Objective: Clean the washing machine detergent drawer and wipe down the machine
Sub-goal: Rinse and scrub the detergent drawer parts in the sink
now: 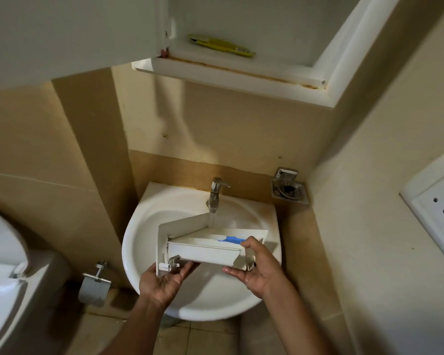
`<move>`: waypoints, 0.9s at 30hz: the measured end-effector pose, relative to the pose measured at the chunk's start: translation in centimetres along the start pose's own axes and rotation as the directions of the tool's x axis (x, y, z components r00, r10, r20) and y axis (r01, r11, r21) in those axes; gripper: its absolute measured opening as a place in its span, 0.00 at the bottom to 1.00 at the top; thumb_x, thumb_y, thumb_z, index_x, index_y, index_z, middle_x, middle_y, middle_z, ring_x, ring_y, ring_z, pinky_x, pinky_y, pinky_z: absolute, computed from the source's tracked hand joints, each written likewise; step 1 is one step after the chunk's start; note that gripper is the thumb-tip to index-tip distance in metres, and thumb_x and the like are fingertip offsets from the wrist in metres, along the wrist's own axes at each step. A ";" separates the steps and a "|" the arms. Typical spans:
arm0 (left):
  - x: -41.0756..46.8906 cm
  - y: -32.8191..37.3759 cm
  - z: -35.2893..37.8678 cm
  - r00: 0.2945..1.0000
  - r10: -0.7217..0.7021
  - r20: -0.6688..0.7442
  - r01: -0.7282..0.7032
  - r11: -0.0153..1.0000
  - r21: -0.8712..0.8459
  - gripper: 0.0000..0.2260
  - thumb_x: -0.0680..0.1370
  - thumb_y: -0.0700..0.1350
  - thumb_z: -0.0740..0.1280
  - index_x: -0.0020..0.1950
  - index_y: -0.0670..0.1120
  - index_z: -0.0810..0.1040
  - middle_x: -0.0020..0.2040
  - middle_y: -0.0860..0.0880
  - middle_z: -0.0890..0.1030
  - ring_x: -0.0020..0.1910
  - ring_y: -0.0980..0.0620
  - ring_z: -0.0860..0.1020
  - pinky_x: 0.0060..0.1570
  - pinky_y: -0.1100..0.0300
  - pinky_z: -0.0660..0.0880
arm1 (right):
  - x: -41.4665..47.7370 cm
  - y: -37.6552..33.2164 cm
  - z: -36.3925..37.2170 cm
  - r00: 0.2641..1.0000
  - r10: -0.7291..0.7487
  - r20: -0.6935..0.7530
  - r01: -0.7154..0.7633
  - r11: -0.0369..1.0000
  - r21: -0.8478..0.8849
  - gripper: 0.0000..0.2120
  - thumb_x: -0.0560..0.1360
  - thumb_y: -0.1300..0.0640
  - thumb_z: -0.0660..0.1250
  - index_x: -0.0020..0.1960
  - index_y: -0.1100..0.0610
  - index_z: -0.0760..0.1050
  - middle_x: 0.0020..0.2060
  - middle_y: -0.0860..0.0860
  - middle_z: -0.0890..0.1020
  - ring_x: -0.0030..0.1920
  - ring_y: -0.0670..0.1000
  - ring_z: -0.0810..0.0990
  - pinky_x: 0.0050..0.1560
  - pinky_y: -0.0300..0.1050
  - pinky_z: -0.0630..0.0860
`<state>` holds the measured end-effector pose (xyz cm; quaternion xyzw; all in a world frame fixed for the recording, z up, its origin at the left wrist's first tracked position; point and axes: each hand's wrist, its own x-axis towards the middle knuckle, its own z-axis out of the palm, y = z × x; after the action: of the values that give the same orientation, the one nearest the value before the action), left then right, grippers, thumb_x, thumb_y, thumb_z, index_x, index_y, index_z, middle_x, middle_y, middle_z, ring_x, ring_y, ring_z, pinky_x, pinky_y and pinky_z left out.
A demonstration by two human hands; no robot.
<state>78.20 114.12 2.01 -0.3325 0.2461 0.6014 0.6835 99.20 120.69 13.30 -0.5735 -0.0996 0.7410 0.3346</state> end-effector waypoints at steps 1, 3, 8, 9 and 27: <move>0.1 -0.2 -0.1 0.999 0.030 -0.018 -0.030 0.999 -0.011 0.31 0.83 0.58 0.54 0.73 0.32 0.64 0.71 0.22 0.65 0.70 0.18 0.61 0.71 0.33 0.62 | -0.1 0.3 0.5 1.000 -0.010 -0.016 0.010 1.000 -0.002 0.15 0.70 0.64 0.72 0.56 0.62 0.77 0.52 0.64 0.79 0.43 0.64 0.85 0.32 0.57 0.82; 0.3 -0.9 0.1 0.998 0.064 -0.018 -0.064 0.998 0.017 0.34 0.81 0.62 0.57 0.72 0.33 0.62 0.70 0.22 0.65 0.69 0.17 0.63 0.68 0.28 0.64 | -0.3 0.7 0.9 0.999 -0.021 -0.049 0.021 1.000 0.015 0.10 0.70 0.64 0.72 0.51 0.62 0.78 0.47 0.63 0.78 0.41 0.62 0.83 0.30 0.56 0.83; 1.5 -1.4 0.5 0.937 0.338 -0.087 -0.222 0.771 0.597 0.27 0.82 0.63 0.57 0.62 0.40 0.75 0.54 0.34 0.80 0.53 0.36 0.79 0.50 0.40 0.78 | -0.4 1.1 0.5 0.992 -0.037 -0.119 0.049 0.994 0.095 0.24 0.68 0.63 0.76 0.61 0.62 0.73 0.47 0.63 0.80 0.44 0.63 0.83 0.33 0.59 0.84; 1.7 -1.4 0.5 0.911 0.398 -0.107 -0.235 0.715 0.659 0.27 0.83 0.62 0.57 0.64 0.39 0.75 0.54 0.34 0.80 0.50 0.37 0.79 0.49 0.43 0.79 | -0.4 0.9 0.4 0.989 -0.063 -0.135 0.076 0.993 0.095 0.30 0.66 0.63 0.78 0.65 0.60 0.69 0.48 0.62 0.80 0.45 0.64 0.84 0.32 0.59 0.83; 5.6 2.0 3.9 0.886 0.462 -0.033 -0.132 0.321 0.938 0.12 0.85 0.40 0.57 0.45 0.40 0.75 0.37 0.44 0.74 0.33 0.50 0.70 0.31 0.58 0.66 | 0.4 -2.1 3.2 0.841 -0.541 0.002 0.376 0.581 -0.722 0.49 0.56 0.39 0.84 0.68 0.56 0.65 0.58 0.49 0.79 0.57 0.51 0.81 0.54 0.54 0.82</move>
<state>76.87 120.86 0.16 0.0676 0.6927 0.4222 0.5808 96.96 123.28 15.12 -0.6877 -0.4793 0.4663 0.2826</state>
